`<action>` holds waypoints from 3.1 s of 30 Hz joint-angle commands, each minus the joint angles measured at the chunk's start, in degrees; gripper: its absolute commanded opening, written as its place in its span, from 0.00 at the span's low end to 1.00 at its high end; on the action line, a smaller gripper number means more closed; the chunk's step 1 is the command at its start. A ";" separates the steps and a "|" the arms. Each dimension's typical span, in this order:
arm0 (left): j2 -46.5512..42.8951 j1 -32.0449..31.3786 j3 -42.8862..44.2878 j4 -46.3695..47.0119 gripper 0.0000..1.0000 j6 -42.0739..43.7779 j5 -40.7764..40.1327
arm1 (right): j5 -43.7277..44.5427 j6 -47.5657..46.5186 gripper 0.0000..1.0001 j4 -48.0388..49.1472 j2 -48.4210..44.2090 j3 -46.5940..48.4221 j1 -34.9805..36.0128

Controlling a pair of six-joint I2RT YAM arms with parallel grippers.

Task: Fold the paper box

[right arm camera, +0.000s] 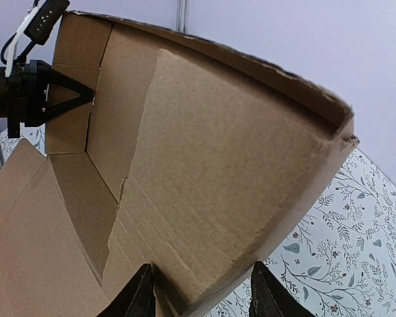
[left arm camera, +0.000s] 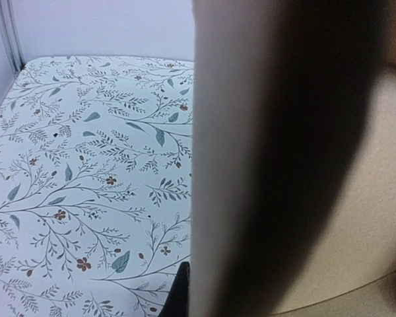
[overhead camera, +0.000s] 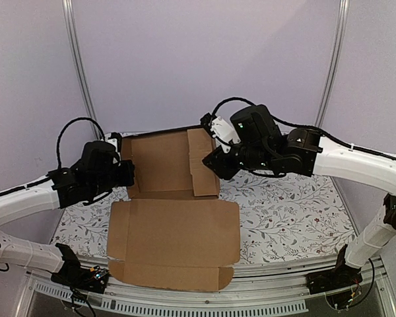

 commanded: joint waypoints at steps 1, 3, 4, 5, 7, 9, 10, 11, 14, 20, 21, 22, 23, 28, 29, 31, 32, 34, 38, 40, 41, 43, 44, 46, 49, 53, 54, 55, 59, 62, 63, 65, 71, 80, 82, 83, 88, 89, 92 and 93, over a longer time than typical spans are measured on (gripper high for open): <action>0.76 -2.81 3.00 -1.18 0.00 -0.14 -2.76 | 6.08 1.73 0.48 1.11 2.51 2.02 0.30; 1.19 -3.77 3.41 -1.65 0.00 -0.04 -4.30 | 7.57 2.28 0.49 1.75 3.22 2.10 0.32; 1.36 -4.20 3.60 -1.90 0.00 -0.05 -4.94 | 8.18 2.56 0.49 2.09 3.43 2.16 0.29; 1.50 -4.64 3.74 -2.09 0.00 0.08 -5.59 | 8.80 2.81 0.50 2.39 3.85 2.16 0.31; 1.73 -5.45 4.09 -2.35 0.00 0.06 -6.87 | 9.87 3.30 0.51 2.98 4.38 2.10 0.32; 1.95 -6.36 4.40 -2.46 0.00 0.13 -8.13 | 10.82 3.71 0.52 3.58 5.04 2.08 0.36; 2.19 -6.78 4.53 -2.64 0.00 0.20 -8.66 | 11.00 3.82 0.52 3.91 5.36 2.08 0.36; 2.31 -7.19 4.59 -2.64 0.00 0.21 -9.16 | 11.10 4.01 0.52 4.32 5.54 2.01 0.33; 2.41 -8.44 4.67 -2.68 0.00 0.22 -10.87 | 11.58 4.33 0.51 4.97 6.48 1.99 0.34; 2.32 -10.68 4.90 -2.78 0.00 0.02 -13.88 | 13.33 5.05 0.44 6.09 8.50 1.75 0.34; 2.36 -11.12 4.93 -2.78 0.00 -0.09 -14.21 | 13.77 5.09 0.42 6.29 8.83 1.73 0.32; 2.40 -11.39 4.94 -2.69 0.00 -0.13 -14.52 | 14.40 5.11 0.41 6.32 9.30 1.73 0.32; 2.42 -11.65 5.00 -2.74 0.00 -0.18 -14.87 | 15.01 5.16 0.39 6.37 9.58 1.73 0.34; 2.41 -12.35 5.11 -2.76 0.00 -0.26 -15.47 | 16.56 5.34 0.27 6.54 11.16 1.73 0.34; 2.45 -12.48 5.11 -2.75 0.00 -0.26 -15.55 | 16.88 5.35 0.23 6.54 11.38 1.66 0.33; 2.53 -12.53 5.24 -2.76 0.00 -0.17 -15.74 | 17.46 5.35 0.14 6.53 11.64 1.59 0.30; 2.60 -12.58 5.25 -2.77 0.00 -0.21 -15.75 | 17.56 5.35 0.09 6.53 11.78 1.56 0.28; 2.58 -12.62 5.29 -2.76 0.00 -0.22 -15.84 | 17.70 5.35 0.00 6.69 11.92 1.55 0.34; 2.44 -12.83 5.46 -2.70 0.00 -0.31 -15.84 | 17.21 5.90 0.00 7.36 12.19 1.46 0.31; 2.32 -13.03 5.56 -2.61 0.00 -0.40 -16.12 | 16.60 6.33 0.00 7.83 12.24 1.31 0.36; 2.24 -13.12 5.63 -2.67 0.00 -0.32 -16.33 | 16.07 6.65 0.02 8.34 12.21 1.10 0.34; 2.23 -13.30 5.64 -2.68 0.00 -0.34 -16.70 | 15.19 7.50 0.10 9.24 12.20 0.54 0.36; 2.34 -13.32 5.71 -2.63 0.00 -0.33 -16.79 | 14.89 7.90 0.15 9.47 12.24 0.42 0.35; 2.32 -13.40 5.73 -2.67 0.00 -0.24 -17.04 | 14.40 8.35 0.22 9.73 12.50 0.28 0.29; 2.36 -13.49 5.82 -2.75 0.00 -0.10 -17.33 | 13.97 8.82 0.22 9.88 13.36 -0.05 0.20; 2.18 -13.54 5.82 -2.87 0.00 0.10 -17.92 | 13.59 9.63 0.23 10.17 14.20 -0.88 0.12; 2.10 -13.58 5.84 -2.87 0.00 0.05 -17.97 | 13.19 9.86 0.25 10.20 14.37 -0.98 0.13; 2.07 -13.59 5.78 -2.87 0.00 0.00 -18.03 | 12.69 10.11 0.27 10.23 14.60 -1.06 0.17; 1.97 -13.59 5.79 -2.77 0.00 -0.06 -18.20 | 10.65 12.14 0.31 10.93 15.65 -1.54 0.11; 1.83 -13.67 5.67 -2.77 0.00 -0.18 -18.39 | 9.45 13.85 0.32 12.56 15.97 -2.67 0.15; 1.75 -13.66 5.65 -2.78 0.00 -0.20 -18.39 | 9.30 14.33 0.33 13.25 16.01 -3.27 0.14; 1.65 -13.67 5.48 -2.70 0.00 -0.36 -18.31 | 9.03 15.61 0.37 15.11 15.74 -4.93 0.14; 1.53 -13.68 4.97 -2.71 0.00 -0.58 -18.12 | 9.19 18.62 0.39 24.29 12.77 -11.42 -0.17; 1.70 -13.67 4.24 -2.42 0.00 -1.47 -17.74 | 10.75 19.37 0.39 36.80 7.57 -19.27 -0.24; 1.89 -13.67 4.28 -2.18 0.00 -1.56 -17.62 | 10.76 19.56 0.40 38.75 6.73 -20.47 -0.21; 1.88 -13.67 4.31 -2.24 0.00 -1.67 -17.52 | 10.62 19.58 0.40 39.32 6.54 -20.77 -0.20; 1.74 -13.67 4.15 -1.99 0.00 -2.01 -16.97 | 11.31 19.10 0.40 41.91 5.41 -22.10 -0.22; 1.71 -13.67 4.08 -1.81 0.00 -2.16 -16.84 | 11.52 19.01 0.39 41.95 5.35 -22.01 -0.23; 1.56 -13.67 3.93 -1.43 0.00 -2.77 -16.04 | 12.02 18.49 0.38 41.95 5.68 -21.56 -0.26; 1.45 -13.67 3.81 -1.19 0.00 -2.96 -15.69 | 12.38 18.49 0.36 41.95 5.90 -21.44 -0.21</action>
